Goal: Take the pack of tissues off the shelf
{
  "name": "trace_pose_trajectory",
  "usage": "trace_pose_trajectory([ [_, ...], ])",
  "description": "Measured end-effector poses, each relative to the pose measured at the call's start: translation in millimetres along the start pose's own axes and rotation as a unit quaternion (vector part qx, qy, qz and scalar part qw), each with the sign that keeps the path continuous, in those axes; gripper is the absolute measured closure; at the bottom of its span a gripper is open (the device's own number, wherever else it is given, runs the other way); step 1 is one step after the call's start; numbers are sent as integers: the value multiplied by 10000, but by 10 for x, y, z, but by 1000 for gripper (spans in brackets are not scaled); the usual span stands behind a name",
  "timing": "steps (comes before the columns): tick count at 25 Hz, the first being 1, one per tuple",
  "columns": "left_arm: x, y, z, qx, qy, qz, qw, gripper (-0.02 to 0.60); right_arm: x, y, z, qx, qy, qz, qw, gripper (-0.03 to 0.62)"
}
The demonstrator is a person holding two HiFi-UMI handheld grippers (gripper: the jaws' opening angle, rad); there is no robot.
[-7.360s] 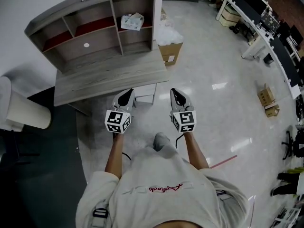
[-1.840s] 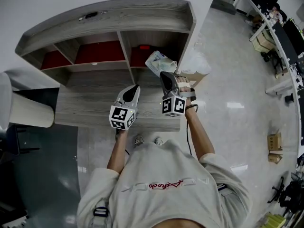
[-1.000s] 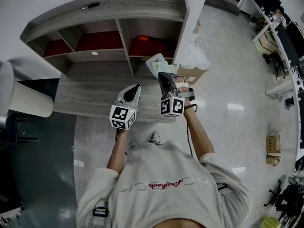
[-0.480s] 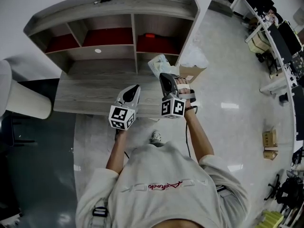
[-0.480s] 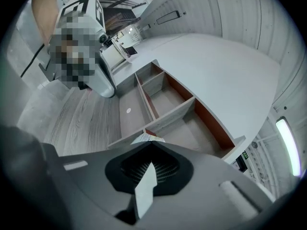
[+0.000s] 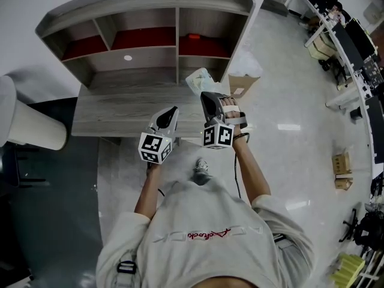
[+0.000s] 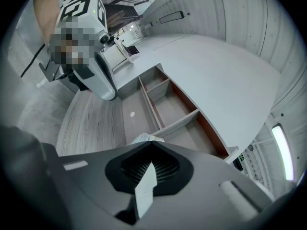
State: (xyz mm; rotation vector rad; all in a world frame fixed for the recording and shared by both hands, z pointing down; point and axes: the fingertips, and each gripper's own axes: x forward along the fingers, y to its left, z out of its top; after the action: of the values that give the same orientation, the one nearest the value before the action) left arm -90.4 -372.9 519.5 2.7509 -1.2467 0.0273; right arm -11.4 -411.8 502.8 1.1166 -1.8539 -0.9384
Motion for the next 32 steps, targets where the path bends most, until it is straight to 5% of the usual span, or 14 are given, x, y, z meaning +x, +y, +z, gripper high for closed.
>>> trace_pose_trajectory([
  [32, -651, -362, -35, 152, -18, -362, 9992, 581, -704, 289, 348, 62, 164, -354, 9992, 586],
])
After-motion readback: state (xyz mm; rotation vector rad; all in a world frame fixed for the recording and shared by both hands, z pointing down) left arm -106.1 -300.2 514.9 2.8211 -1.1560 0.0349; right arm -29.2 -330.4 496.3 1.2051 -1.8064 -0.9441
